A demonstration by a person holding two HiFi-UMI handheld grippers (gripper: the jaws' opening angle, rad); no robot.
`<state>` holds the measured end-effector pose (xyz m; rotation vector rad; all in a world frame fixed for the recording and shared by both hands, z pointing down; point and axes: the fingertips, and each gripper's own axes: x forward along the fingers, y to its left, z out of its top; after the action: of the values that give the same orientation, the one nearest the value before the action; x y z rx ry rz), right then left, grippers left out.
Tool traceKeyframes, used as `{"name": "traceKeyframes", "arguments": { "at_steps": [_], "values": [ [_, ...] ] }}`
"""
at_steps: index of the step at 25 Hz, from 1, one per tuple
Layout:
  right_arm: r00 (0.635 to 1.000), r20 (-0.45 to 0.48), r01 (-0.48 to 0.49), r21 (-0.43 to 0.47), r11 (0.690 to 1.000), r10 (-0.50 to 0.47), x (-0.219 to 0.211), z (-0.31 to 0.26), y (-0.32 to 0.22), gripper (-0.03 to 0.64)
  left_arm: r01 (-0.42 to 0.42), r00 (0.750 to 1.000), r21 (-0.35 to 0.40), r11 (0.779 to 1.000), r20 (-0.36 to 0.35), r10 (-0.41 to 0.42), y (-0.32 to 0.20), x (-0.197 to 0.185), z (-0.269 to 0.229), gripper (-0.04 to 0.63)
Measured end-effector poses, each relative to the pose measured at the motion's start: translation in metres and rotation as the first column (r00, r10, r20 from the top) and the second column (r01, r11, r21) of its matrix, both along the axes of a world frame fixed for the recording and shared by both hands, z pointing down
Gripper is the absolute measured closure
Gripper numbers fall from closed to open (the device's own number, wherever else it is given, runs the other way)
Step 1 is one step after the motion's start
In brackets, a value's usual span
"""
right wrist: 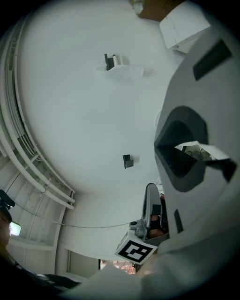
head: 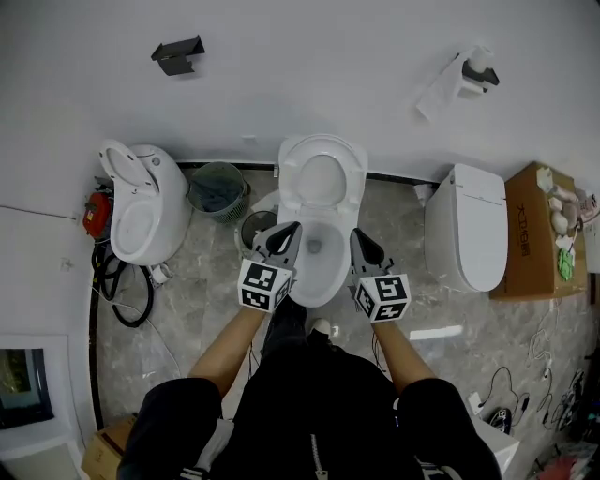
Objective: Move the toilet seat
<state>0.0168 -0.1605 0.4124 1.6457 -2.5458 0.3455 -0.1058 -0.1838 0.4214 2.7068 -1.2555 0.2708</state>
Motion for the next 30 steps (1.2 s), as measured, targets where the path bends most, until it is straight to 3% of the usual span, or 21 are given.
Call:
{"name": "traceKeyframes", "arguments": {
  "at_steps": [9,30],
  "values": [
    [1.000,0.011,0.014,0.082,0.997,-0.014,-0.001,-0.014,0.031,0.614,-0.015,1.000,0.073,0.997,-0.010,0.015,0.026,-0.002,-0.022,0.597],
    [1.000,0.001,0.027,0.053,0.998,-0.027,-0.012,-0.001,0.022,0.615,0.021,1.000,0.056,0.998,-0.022,-0.020,0.026,-0.014,-0.012,0.597]
  ]
}}
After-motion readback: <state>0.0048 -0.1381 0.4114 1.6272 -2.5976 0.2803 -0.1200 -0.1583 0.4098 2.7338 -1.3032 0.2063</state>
